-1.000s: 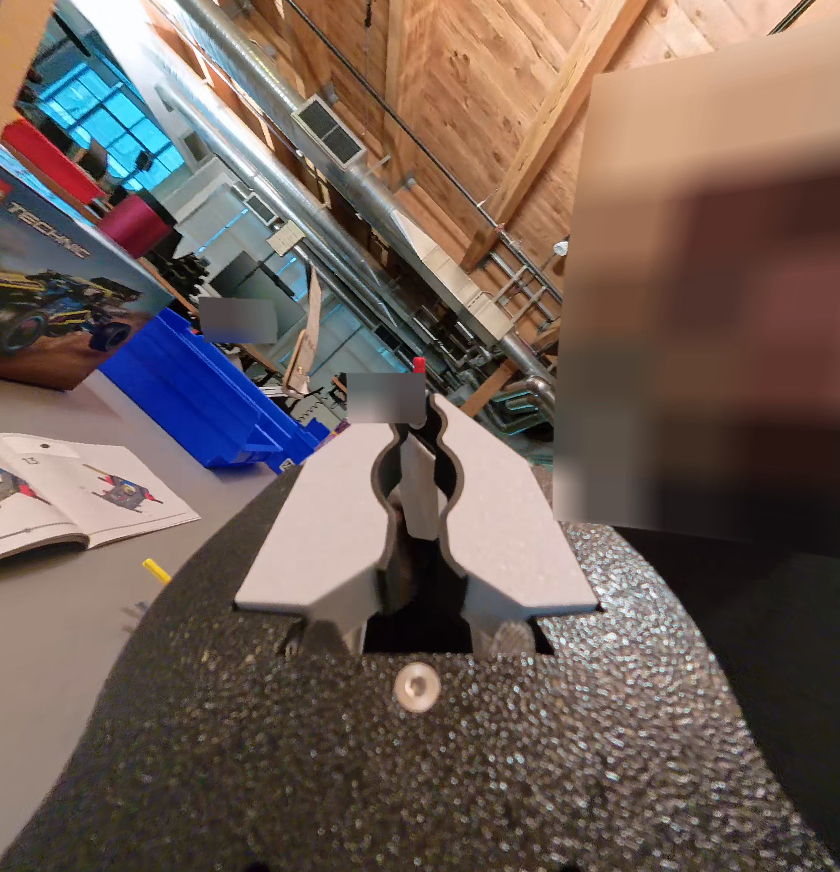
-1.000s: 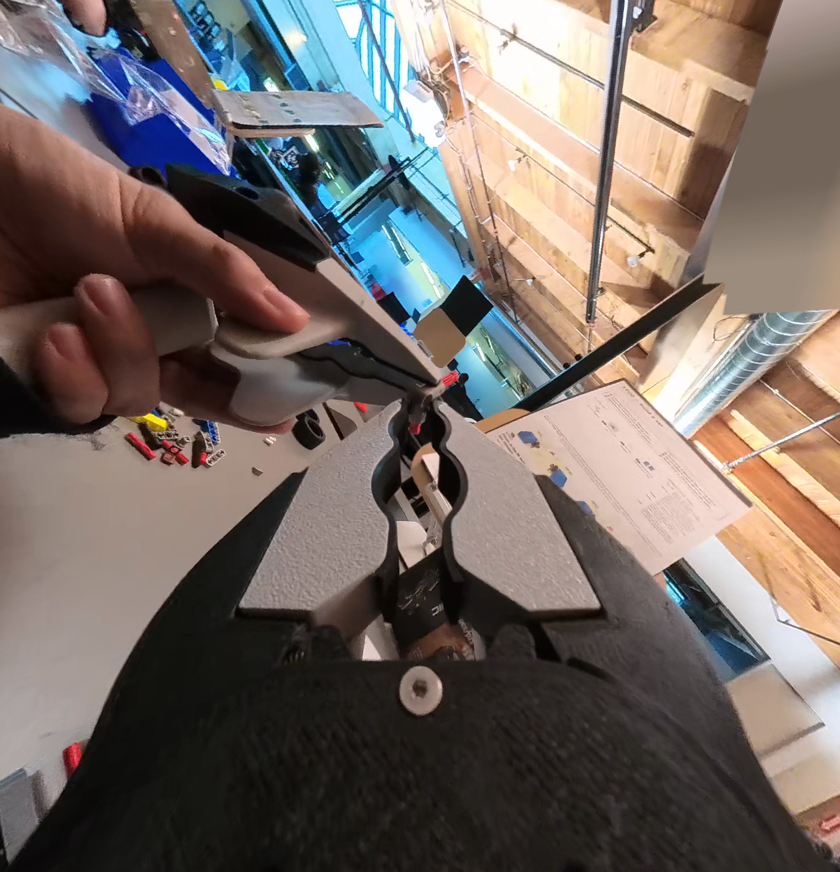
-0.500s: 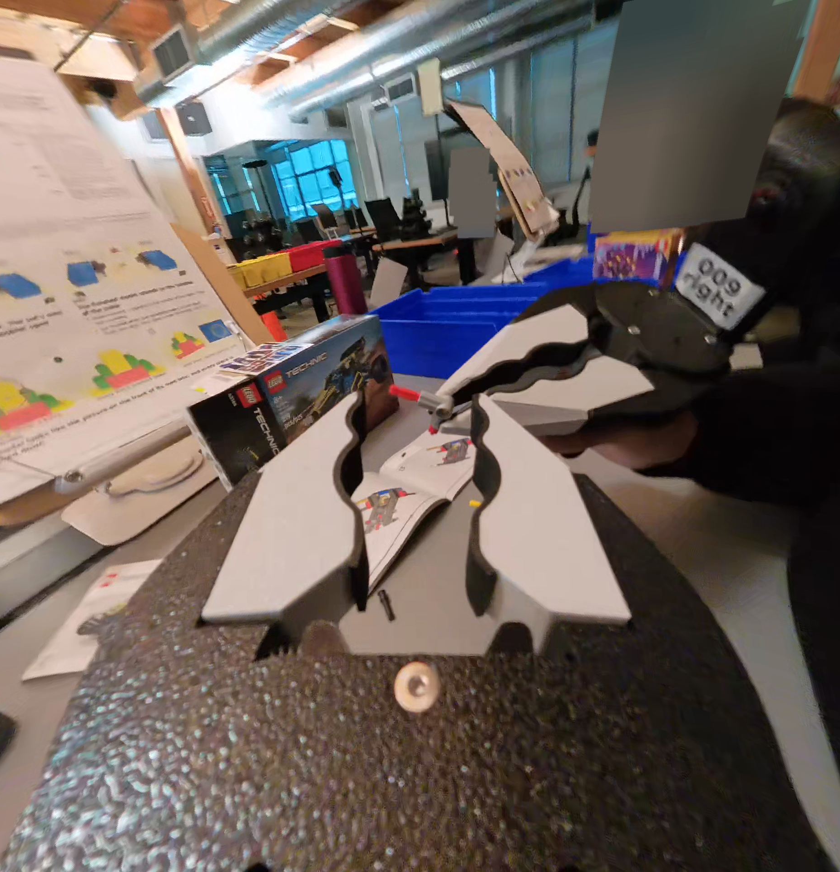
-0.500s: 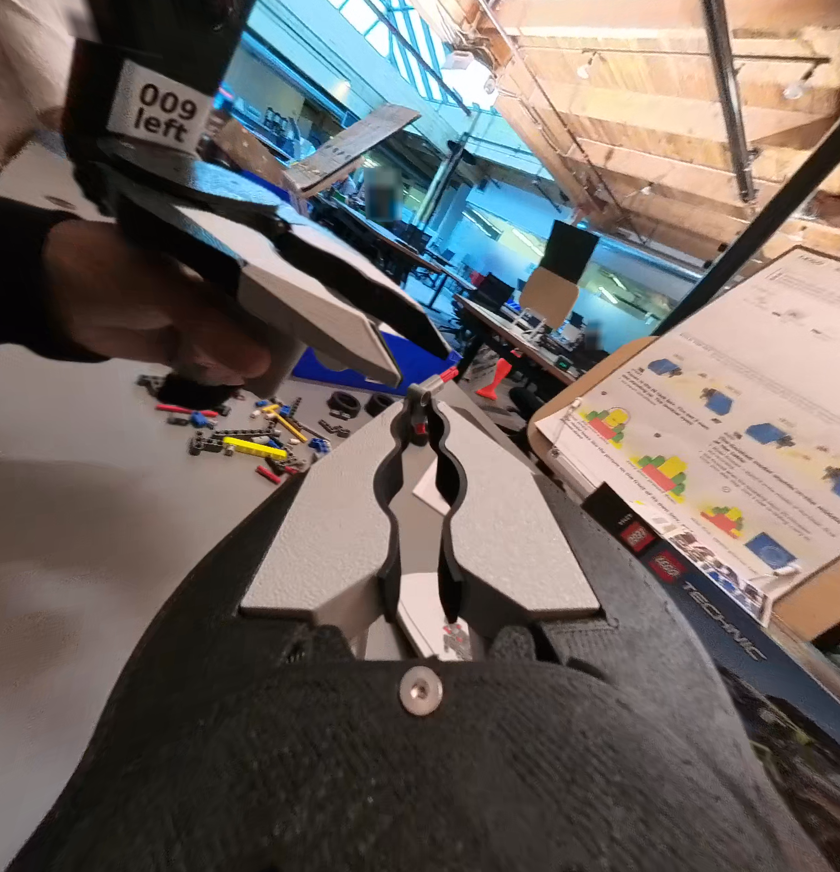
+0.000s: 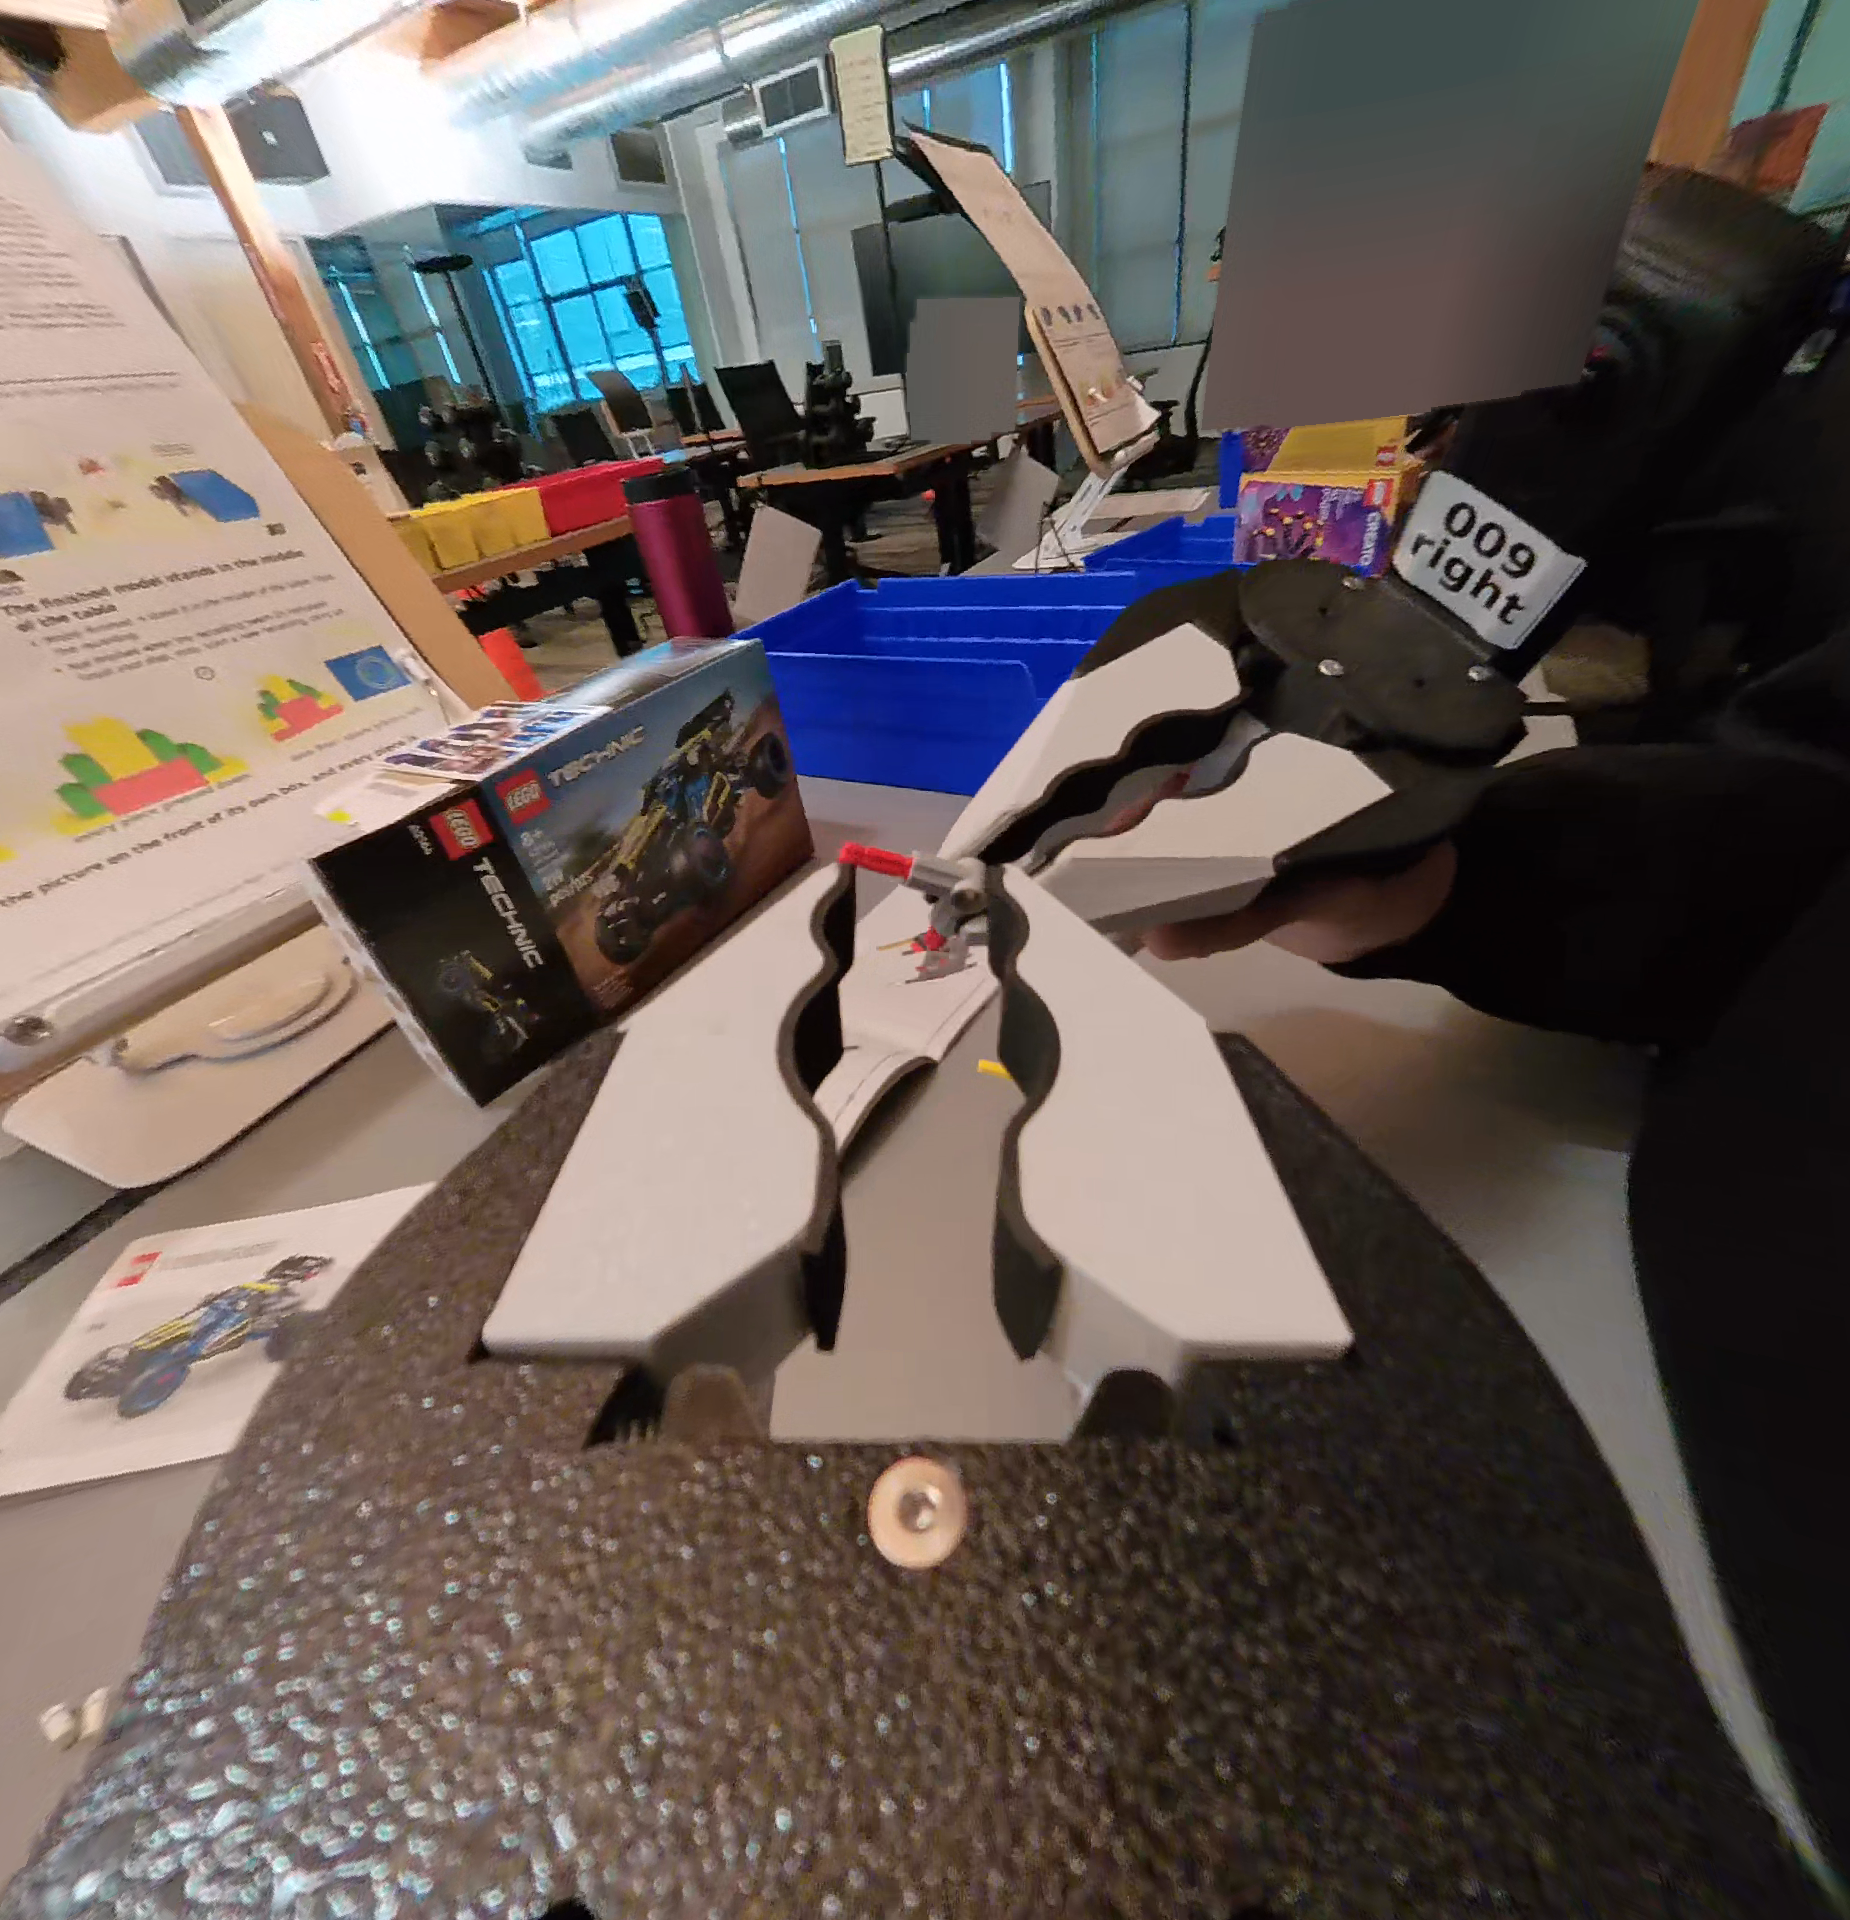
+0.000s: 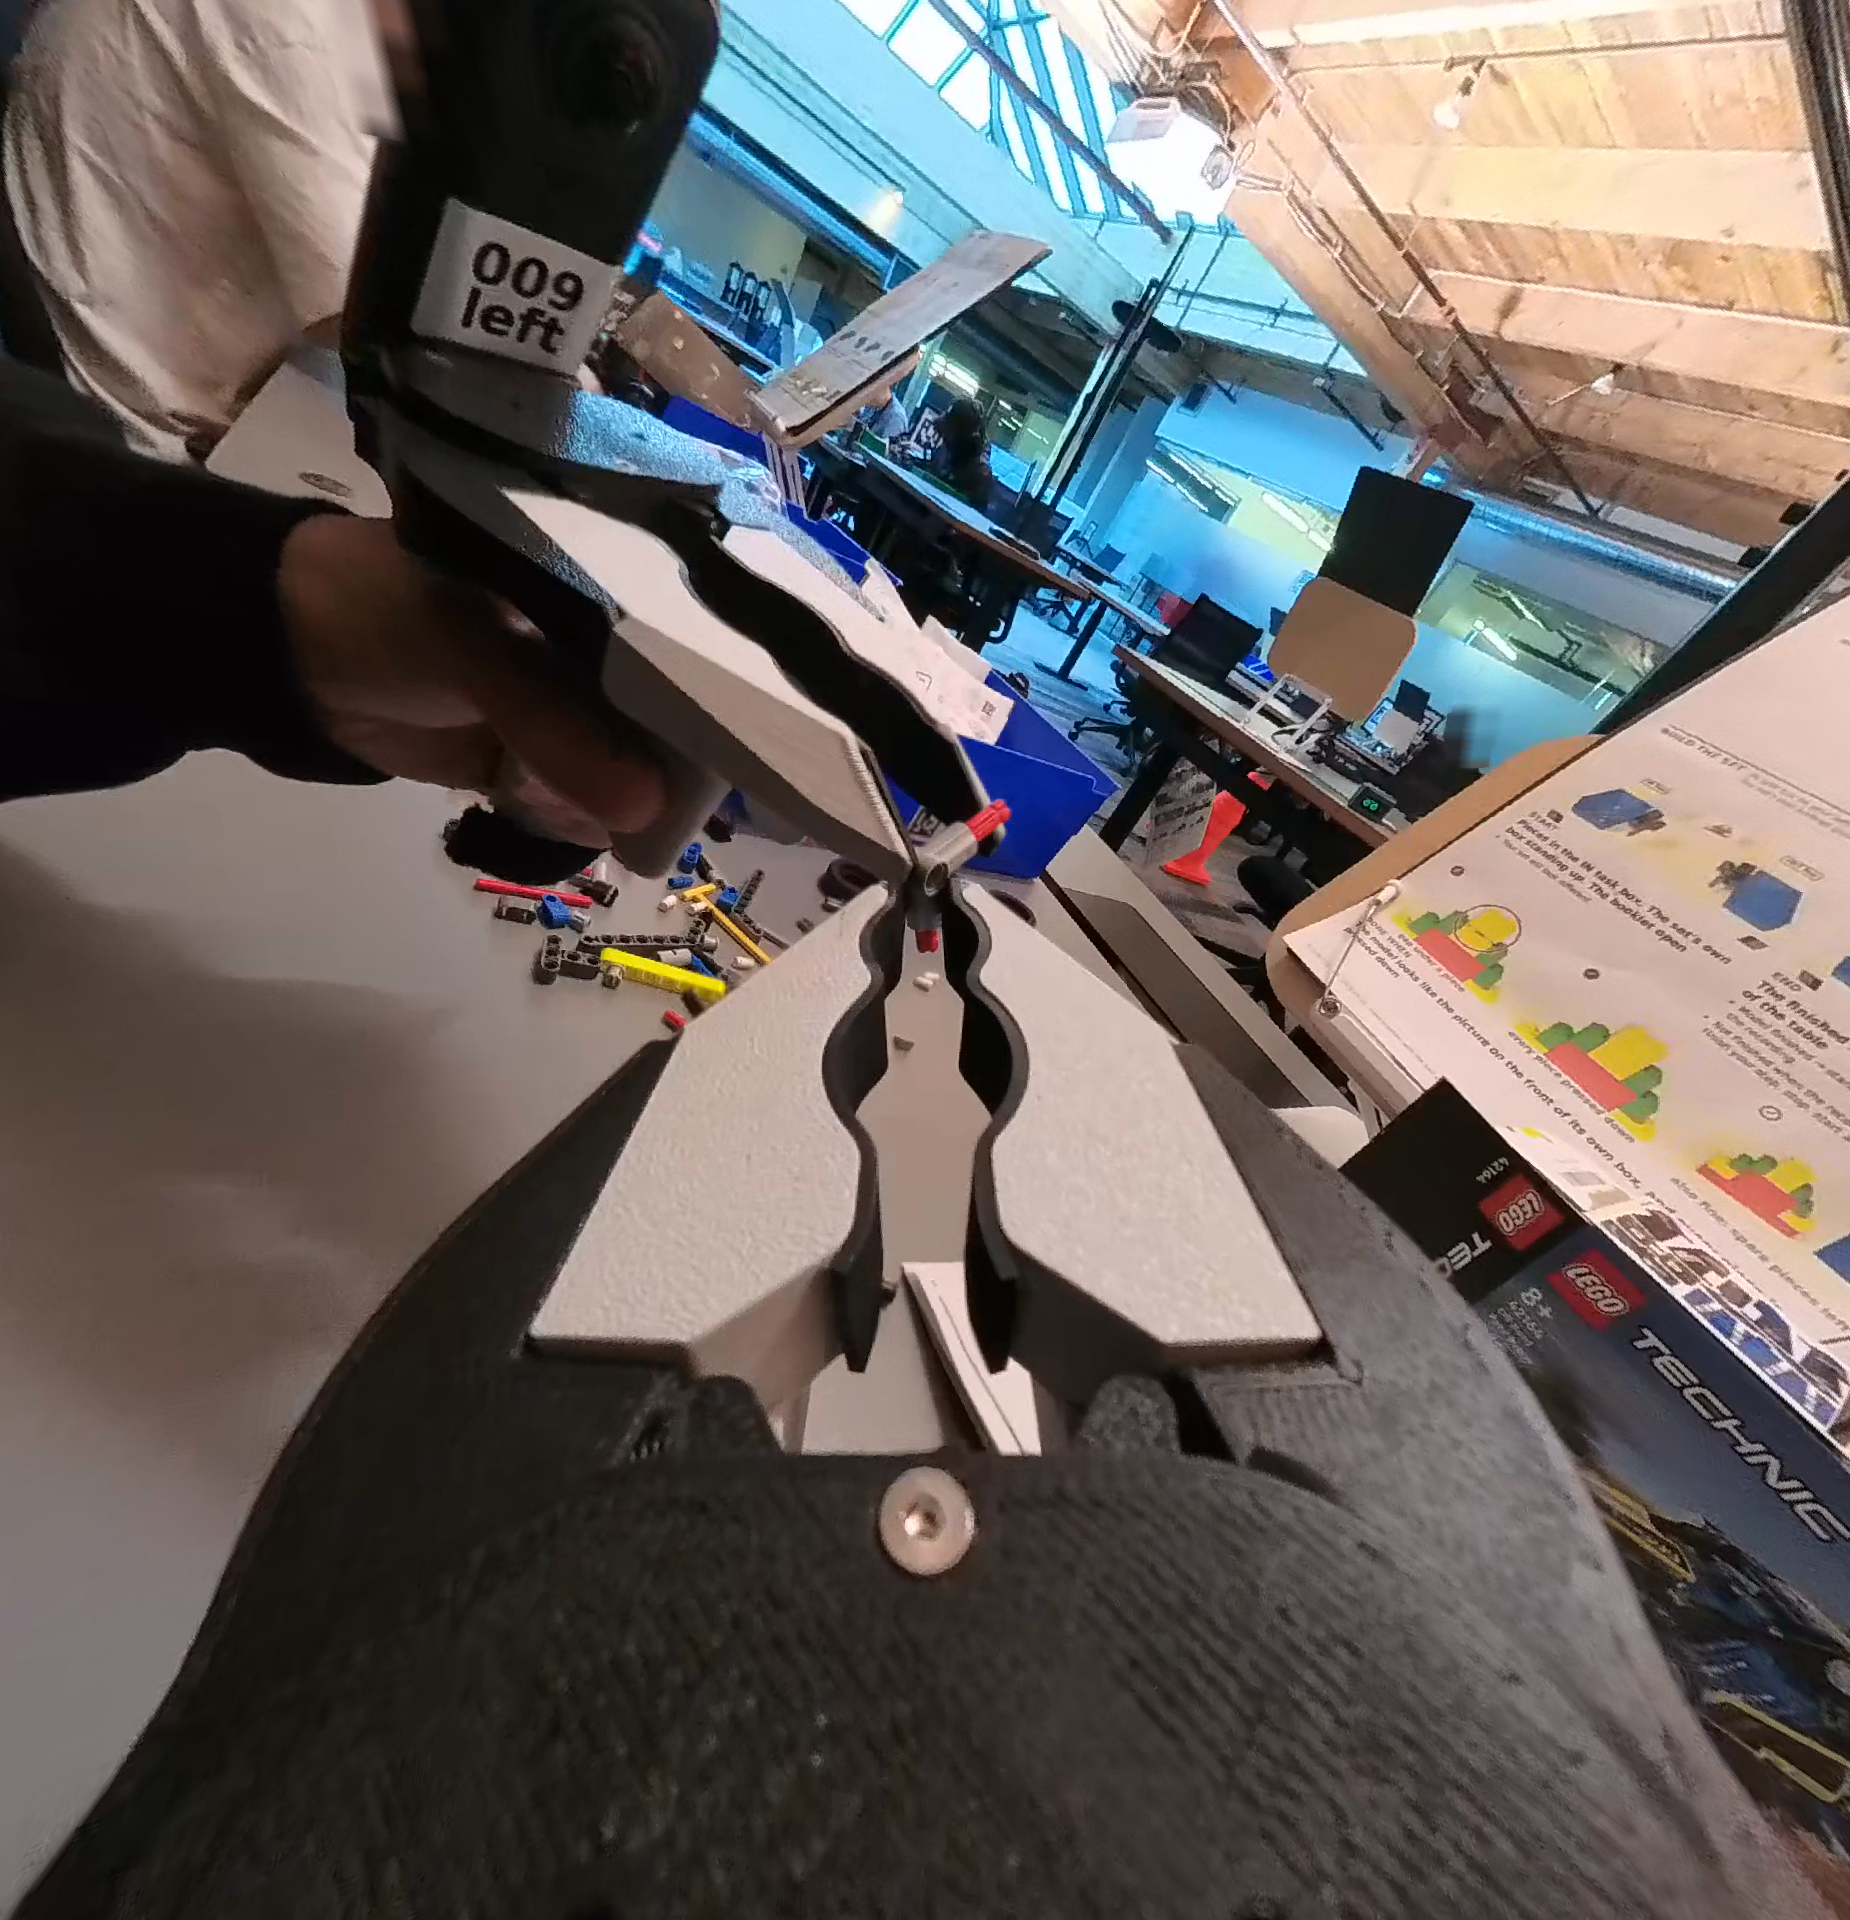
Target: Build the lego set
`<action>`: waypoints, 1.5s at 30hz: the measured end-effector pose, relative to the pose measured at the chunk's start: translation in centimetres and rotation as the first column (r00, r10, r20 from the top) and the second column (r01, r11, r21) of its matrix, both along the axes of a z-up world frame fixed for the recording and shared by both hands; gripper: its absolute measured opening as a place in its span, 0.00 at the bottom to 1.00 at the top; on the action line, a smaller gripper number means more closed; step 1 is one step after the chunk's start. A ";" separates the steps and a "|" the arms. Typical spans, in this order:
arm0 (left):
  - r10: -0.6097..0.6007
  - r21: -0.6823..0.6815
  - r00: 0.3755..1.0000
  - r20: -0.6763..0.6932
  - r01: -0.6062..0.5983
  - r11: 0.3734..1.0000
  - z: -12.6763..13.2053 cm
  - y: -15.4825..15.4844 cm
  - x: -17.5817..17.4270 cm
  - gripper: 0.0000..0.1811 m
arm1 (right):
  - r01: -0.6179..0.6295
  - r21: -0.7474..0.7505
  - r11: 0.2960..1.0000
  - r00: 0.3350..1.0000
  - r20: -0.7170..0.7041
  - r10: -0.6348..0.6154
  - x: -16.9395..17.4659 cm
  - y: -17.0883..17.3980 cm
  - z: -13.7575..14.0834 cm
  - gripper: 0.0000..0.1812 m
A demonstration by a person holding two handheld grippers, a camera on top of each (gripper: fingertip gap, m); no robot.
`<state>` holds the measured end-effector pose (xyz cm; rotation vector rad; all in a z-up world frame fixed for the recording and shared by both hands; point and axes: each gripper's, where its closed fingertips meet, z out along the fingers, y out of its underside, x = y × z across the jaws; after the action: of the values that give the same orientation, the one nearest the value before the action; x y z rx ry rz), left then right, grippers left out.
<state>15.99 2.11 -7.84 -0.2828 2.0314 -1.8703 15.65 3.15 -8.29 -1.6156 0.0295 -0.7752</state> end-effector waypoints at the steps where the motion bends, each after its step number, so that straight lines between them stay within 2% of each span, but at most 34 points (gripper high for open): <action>1: 0.022 0.003 0.999 0.025 -0.022 1.000 0.1 0.1 0.1 0.15 | 0.001 -0.002 1.000 1.000 0.002 -0.001 0.0 0.0 0.0 0.03; 2: 0.049 0.012 0.997 0.062 -0.050 0.999 0.1 0.3 0.3 0.18 | -0.001 -0.008 1.000 1.000 -0.004 0.001 0.0 0.1 -0.1 0.03; 4: 0.058 0.052 0.991 0.123 -0.065 0.997 0.0 0.3 0.2 0.15 | -0.004 -0.021 1.000 1.000 -0.008 0.003 0.0 0.2 -0.3 0.03; 12: 0.009 0.123 0.996 0.092 -0.021 0.992 -0.8 0.3 -0.1 0.14 | -0.024 -0.095 0.995 0.999 0.039 0.027 -0.4 0.3 -1.0 0.03; 15: -0.019 0.048 1.000 0.010 0.018 0.999 -0.2 0.3 -0.3 0.14 | -0.057 -0.027 0.998 0.998 0.032 0.057 -0.6 0.2 -0.4 0.03; 17: -0.040 -0.020 0.998 -0.056 0.038 0.999 0.1 0.5 -0.3 0.14 | -0.046 0.022 0.999 0.999 0.027 0.045 -0.4 0.0 0.1 0.07; 21: -0.092 -0.144 0.986 -0.136 0.072 0.987 0.9 0.5 -0.7 0.14 | -0.010 -0.021 1.000 0.998 0.065 0.011 -0.2 0.1 -0.5 0.07; 23: -0.090 -0.155 0.985 -0.150 0.067 0.986 0.8 0.5 -0.6 0.14 | 0.010 -0.012 1.000 0.993 0.118 -0.009 -0.4 0.2 0.1 0.04; 31: -0.059 -0.107 0.996 -0.068 0.051 0.993 0.8 0.3 -0.8 0.15 | 0.115 -0.079 0.990 0.972 0.213 -0.096 -0.1 0.5 -0.1 0.02; 34: -0.044 -0.040 0.999 -0.012 0.043 0.998 0.5 -0.3 -1.1 0.17 | 0.101 -0.053 0.993 0.970 0.229 -0.086 -0.6 0.8 0.3 0.01; 37: -0.022 -0.036 0.999 0.037 0.023 0.999 1.0 -0.3 -1.2 0.15 | 0.079 -0.017 0.997 0.974 0.216 -0.073 -0.8 0.7 0.7 0.01; 45: 0.038 -0.046 0.998 0.040 -0.036 0.998 1.0 -0.2 -0.8 0.18 | 0.059 -0.003 0.998 0.986 0.157 -0.058 -0.6 0.7 0.5 0.01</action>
<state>15.15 1.86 -6.80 -0.2901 1.9455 -1.8862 15.02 3.90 -7.77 -1.5619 -0.0389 -0.9465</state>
